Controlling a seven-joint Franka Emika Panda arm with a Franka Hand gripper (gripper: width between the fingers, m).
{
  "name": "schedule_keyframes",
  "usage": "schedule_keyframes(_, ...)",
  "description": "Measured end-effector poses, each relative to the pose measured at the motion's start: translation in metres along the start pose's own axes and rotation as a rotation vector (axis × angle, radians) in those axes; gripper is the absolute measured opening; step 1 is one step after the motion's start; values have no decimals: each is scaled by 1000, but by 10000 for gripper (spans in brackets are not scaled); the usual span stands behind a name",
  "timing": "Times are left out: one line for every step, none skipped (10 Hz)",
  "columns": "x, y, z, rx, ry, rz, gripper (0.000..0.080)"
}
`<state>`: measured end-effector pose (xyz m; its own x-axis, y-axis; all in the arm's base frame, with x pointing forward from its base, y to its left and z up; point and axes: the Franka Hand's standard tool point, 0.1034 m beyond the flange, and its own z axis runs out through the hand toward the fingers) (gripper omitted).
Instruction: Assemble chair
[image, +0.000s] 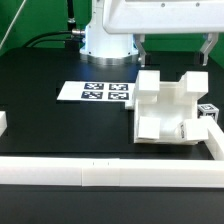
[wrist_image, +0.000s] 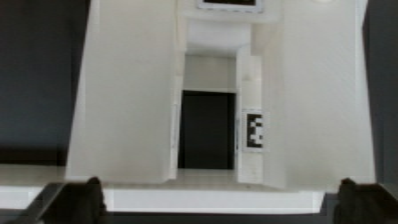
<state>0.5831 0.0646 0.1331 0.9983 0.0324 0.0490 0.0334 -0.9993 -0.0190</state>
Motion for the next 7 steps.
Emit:
schedule_keyframes(2,-1,2,-1,9,-2,649)
schedule_keyframes(3,-1,2,-2,16,-3,649)
schedule_keyframes(6,0,3,-5,30,-4,649)
schedule_keyframes(9,1,4,-7,43,-3,649)
schedule_keyframes(12,2,5,-9,51,-2,649)
schedule_keyframes(16,3,7,-12,61,-3,649)
schedule_keyframes(21,4,9,-15,70,-2,649)
